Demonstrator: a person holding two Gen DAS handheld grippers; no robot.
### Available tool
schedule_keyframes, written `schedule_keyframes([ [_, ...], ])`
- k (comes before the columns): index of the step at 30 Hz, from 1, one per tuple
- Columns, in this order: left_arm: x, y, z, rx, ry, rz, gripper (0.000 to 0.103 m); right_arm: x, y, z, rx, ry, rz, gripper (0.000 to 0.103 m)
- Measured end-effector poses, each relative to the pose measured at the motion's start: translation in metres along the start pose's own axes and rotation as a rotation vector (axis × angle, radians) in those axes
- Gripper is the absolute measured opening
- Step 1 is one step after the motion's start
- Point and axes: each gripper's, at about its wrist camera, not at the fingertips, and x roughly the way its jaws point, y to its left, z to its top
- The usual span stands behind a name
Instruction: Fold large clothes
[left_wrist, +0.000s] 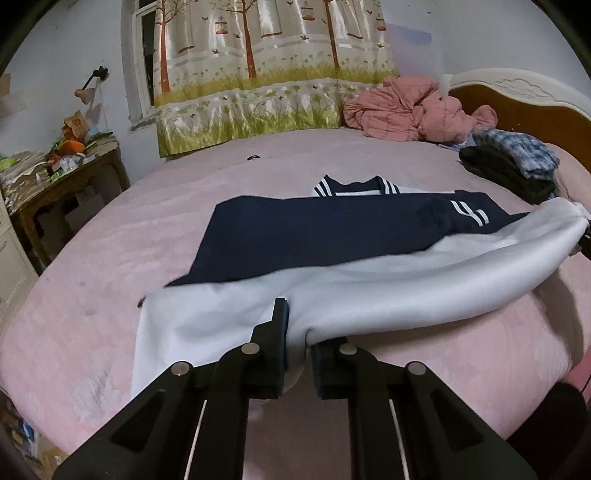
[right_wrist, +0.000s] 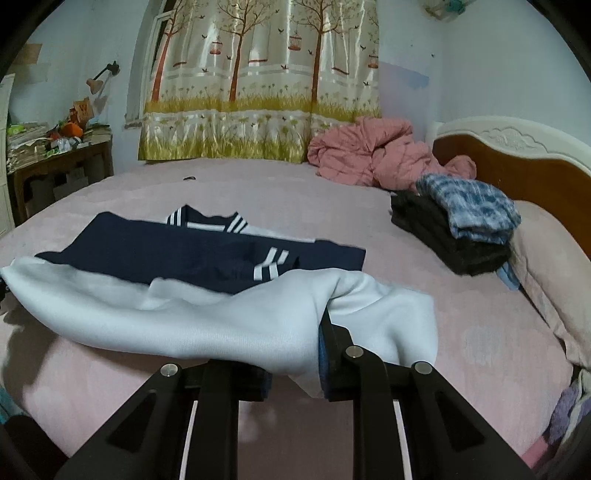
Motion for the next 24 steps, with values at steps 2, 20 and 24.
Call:
schedule_keyframes([
  [2, 0.002, 0.002, 0.005, -0.001, -0.003, 0.005, 0.010, 0.003, 0.000, 0.007, -0.002, -0.010, 0.005, 0.020],
  [20, 0.116, 0.032, 0.145, 0.063, 0.069, -0.092, 0.008, 0.114, 0.011, 0.118, -0.008, 0.022, 0.038, 0.018],
  [24, 0.206, 0.042, 0.170, 0.024, 0.252, -0.157, 0.008, 0.200, 0.013, 0.133, 0.023, 0.185, 0.079, 0.018],
])
